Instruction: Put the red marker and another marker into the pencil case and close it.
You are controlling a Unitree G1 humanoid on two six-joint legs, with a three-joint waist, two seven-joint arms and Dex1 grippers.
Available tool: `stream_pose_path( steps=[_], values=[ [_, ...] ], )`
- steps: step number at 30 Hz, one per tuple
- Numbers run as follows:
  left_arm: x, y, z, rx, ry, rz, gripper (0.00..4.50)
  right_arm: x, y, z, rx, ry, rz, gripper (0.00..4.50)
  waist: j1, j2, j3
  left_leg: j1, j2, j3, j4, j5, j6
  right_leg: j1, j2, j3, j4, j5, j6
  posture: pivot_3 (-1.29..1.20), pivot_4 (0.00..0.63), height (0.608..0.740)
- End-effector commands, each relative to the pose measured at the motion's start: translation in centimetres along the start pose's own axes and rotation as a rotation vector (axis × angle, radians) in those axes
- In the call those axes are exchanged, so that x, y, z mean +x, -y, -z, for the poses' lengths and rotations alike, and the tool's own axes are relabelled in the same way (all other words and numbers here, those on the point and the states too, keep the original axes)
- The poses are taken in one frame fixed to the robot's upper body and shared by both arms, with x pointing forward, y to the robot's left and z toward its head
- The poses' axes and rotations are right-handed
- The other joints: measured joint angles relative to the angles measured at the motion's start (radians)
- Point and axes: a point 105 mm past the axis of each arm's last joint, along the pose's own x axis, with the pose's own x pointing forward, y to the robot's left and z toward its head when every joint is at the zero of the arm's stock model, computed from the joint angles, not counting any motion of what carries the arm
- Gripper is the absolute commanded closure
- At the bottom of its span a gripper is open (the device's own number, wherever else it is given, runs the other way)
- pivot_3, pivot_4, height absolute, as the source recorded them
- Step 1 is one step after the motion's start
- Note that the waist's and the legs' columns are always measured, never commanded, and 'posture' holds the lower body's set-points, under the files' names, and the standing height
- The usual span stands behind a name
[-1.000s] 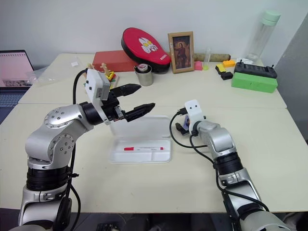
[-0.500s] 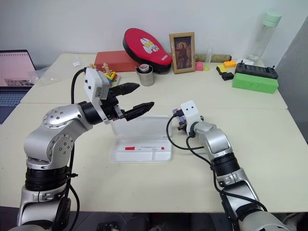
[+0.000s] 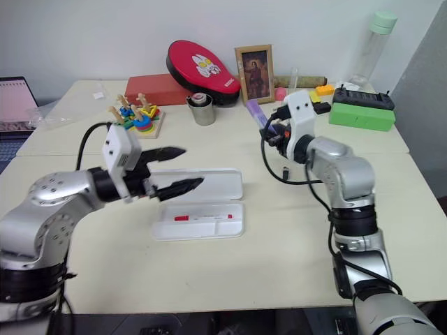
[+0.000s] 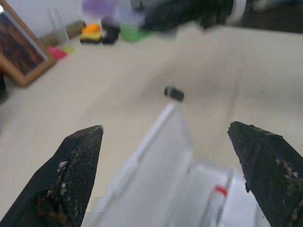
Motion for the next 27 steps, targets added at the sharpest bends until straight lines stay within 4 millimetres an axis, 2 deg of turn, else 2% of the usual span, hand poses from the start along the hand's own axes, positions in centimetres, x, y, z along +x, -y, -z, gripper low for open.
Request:
stream_pose_path(
  steps=[1, 5, 11, 14, 19, 27],
  values=[
    [-3.1, 0.1, 0.4, 0.036, -0.059, -0.014, 0.0, -1.9, -5.3, -1.0, -0.156, 0.047, -0.352, 3.41, 0.0, 0.0, 0.0, 0.0, 0.0, 0.0, 0.0, 0.0, 0.0, 0.0, 0.0, 0.0, 0.0, 0.0, 0.0, 0.0, 0.15, 0.74],
    [-6.1, 1.0, 2.3, -0.011, -0.155, -0.016, 0.0, -2.4, -8.3, 1.3, -0.238, -0.072, -0.521, 3.41, -0.002, 0.001, 0.0, 0.001, 0.0, 0.0, 0.0, 0.0, 0.0, 0.0, 0.0, 0.001, 0.0, 0.0, 0.0, 0.0, 0.15, 0.74],
    [-9.5, 3.4, 6.5, -0.127, -0.271, -0.048, 0.0, -0.4, -10.8, 5.4, -0.375, -0.231, -0.586, 3.41, 0.0, 0.0, 0.0, 0.001, 0.0, 0.001, 0.0, 0.0, 0.0, -0.001, 0.0, 0.001, 0.0, 0.0, -0.001, 0.0, 0.15, 0.74],
    [-10.3, 4.3, 8.2, -0.162, -0.302, -0.075, 0.0, 1.2, -12.5, 7.0, -0.42, -0.287, -0.628, 3.41, 0.002, 0.0, 0.0, 0.001, 0.0, 0.001, 0.0, 0.0, 0.0, -0.001, 0.0, 0.001, 0.0, 0.0, -0.001, 0.0, 0.15, 0.74],
    [-10.5, 5.2, 8.6, -0.175, -0.291, -0.114, 0.0, 3.0, -15.3, 8.8, -0.434, -0.34, -0.686, 3.41, 0.006, -0.002, -0.001, 0.001, 0.0, 0.0, 0.0, 0.0, 0.0, -0.001, 0.0, 0.0, 0.001, 0.0, -0.001, 0.0, 0.15, 0.74],
    [-11.3, 6.4, 8.1, -0.191, -0.289, -0.14, 0.0, 4.0, -16.0, 10.9, -0.465, -0.399, -0.701, 3.41, 0.008, -0.003, -0.001, 0.001, 0.0, 0.0, 0.0, 0.0, 0.0, -0.001, 0.0, 0.0, 0.0, 0.0, -0.001, 0.0, 0.15, 0.74]
  ],
)
